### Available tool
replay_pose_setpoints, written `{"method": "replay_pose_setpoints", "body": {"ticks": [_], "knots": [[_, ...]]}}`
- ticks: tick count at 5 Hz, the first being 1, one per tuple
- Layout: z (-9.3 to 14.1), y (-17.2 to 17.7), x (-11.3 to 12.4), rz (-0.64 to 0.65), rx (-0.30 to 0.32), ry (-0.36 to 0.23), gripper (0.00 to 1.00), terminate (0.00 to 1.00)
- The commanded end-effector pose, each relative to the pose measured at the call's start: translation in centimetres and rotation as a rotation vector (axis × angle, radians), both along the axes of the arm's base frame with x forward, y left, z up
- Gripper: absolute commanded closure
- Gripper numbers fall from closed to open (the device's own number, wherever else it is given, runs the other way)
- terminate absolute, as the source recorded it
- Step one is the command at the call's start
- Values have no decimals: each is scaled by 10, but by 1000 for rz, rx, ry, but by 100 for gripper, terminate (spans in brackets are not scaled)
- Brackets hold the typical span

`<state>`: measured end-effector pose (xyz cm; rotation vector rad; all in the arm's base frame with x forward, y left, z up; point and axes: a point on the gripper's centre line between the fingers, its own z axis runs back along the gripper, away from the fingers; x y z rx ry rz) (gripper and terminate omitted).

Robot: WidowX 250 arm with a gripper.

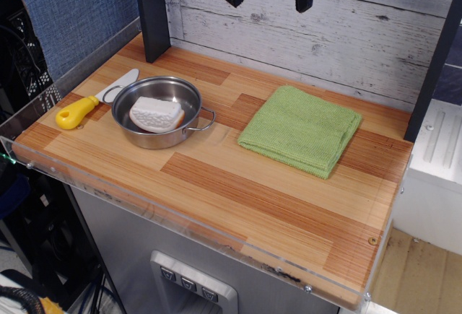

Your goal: Place the knife on the board's front near the right edge

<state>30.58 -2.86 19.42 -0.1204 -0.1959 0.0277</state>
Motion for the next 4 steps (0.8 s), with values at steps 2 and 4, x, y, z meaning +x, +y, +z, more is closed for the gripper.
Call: {"method": "replay_pose_setpoints", "body": {"ticks": [2, 4], "knots": [[1, 13, 7, 11, -10, -7, 0, 0], [-4, 71, 23, 49, 35, -22, 0, 0]]}}
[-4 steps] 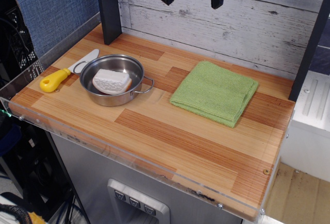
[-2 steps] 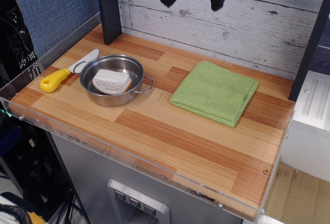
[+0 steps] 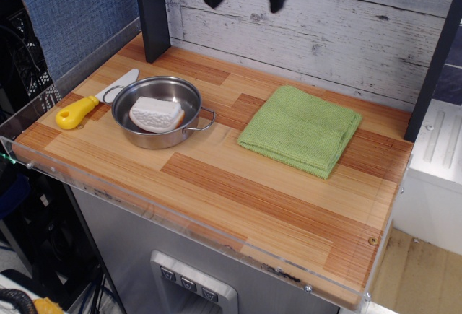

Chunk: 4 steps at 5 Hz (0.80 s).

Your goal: Place the knife on the board's front near the right edge

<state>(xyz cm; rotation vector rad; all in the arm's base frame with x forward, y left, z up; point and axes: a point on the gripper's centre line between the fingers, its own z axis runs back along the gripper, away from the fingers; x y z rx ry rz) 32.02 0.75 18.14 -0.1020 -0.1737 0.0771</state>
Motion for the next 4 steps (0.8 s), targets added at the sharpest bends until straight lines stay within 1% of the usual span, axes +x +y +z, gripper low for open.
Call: {"method": "replay_pose_setpoints", "body": {"ticks": [1, 2, 3, 4], "knots": [[-3, 76, 10, 2, 55, -4, 0, 0], [-17, 116, 3, 36, 104, 48, 0, 0], [-23, 149, -7, 26, 128, 73, 0, 0], [-29, 180, -25, -45, 169, 112, 0, 0]]}}
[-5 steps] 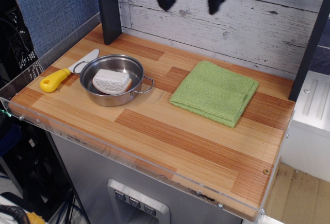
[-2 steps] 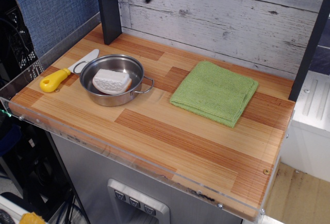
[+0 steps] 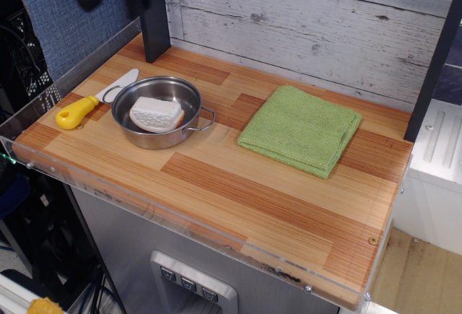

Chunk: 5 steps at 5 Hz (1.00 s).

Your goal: Place the knife on the board's front near the right edge

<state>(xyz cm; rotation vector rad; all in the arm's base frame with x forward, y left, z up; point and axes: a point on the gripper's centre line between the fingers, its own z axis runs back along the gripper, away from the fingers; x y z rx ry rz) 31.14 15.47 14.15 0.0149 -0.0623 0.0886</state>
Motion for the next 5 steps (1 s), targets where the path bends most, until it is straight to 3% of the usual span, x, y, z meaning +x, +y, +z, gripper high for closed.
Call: {"method": "replay_pose_setpoints", "body": {"ticks": [1, 2, 3, 5], "knots": [[0, 61, -37, -77, 23, 9, 0, 0], [-24, 73, -42, 36, 11, 36, 0, 0], [-42, 68, -40, 67, 2, 80, 0, 0], [-55, 46, -44, 66, 47, 110, 0, 0]]}}
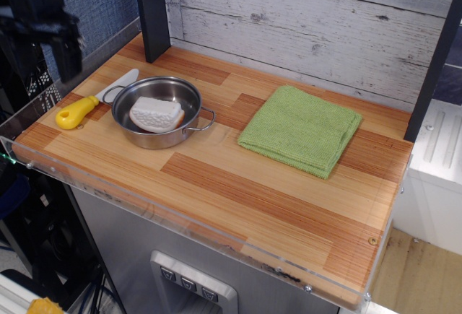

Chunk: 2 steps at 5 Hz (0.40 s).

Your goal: Place the knife on the board's front near the right edge

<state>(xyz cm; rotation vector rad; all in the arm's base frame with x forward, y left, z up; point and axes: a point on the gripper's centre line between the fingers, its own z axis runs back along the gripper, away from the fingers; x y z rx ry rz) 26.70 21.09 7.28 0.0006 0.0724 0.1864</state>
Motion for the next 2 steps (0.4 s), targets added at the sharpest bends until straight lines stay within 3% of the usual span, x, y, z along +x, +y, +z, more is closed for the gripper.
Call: {"method": "replay_pose_setpoints", "body": {"ticks": [1, 2], "knots": [[-3, 2, -2, -24, 59, 22, 0, 0], [-18, 7, -3, -23, 41, 56, 0, 0]]}}
